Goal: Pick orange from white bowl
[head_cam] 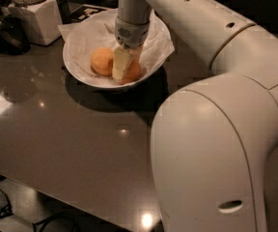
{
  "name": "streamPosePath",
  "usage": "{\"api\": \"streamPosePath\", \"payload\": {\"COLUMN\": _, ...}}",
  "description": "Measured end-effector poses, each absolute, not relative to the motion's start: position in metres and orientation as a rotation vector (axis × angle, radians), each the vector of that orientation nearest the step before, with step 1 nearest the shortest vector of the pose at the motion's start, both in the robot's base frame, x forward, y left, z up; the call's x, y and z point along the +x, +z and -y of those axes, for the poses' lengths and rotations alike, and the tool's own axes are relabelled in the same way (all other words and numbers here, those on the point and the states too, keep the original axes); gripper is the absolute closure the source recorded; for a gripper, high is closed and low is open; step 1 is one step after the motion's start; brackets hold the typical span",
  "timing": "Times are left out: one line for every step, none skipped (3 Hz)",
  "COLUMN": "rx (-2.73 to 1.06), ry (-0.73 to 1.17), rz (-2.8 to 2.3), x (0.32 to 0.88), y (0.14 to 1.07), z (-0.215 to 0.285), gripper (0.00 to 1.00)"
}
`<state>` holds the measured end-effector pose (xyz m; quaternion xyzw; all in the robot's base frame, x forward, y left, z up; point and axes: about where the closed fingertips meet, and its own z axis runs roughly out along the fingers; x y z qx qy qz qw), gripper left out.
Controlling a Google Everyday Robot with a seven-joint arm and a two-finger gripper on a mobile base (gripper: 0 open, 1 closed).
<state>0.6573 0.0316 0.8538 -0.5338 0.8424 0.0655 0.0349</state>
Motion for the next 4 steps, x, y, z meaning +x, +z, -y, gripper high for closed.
{"api": "streamPosePath", "payload": {"rx": -1.664, "ry": 0.192, "rz": -2.498, "x": 0.653, "y": 0.871, "z": -0.037, "gripper": 1.0}}
{"api": "streamPosePath", "payload": {"rx": -1.707, "ry": 0.2, "rz": -2.398, "x": 0.645, "y": 0.892, "z": -0.049, "gripper": 1.0}}
{"api": "streamPosePath", "payload": {"rx": -1.71, "ry": 0.199, "rz": -2.375, "x": 0.645, "y": 0.894, "z": -0.053, "gripper": 1.0}}
{"api": "streamPosePath", "payload": {"rx": -1.699, "ry": 0.269, "rz": -2.322, "x": 0.631, "y": 0.911, "z": -0.051, "gripper": 1.0}}
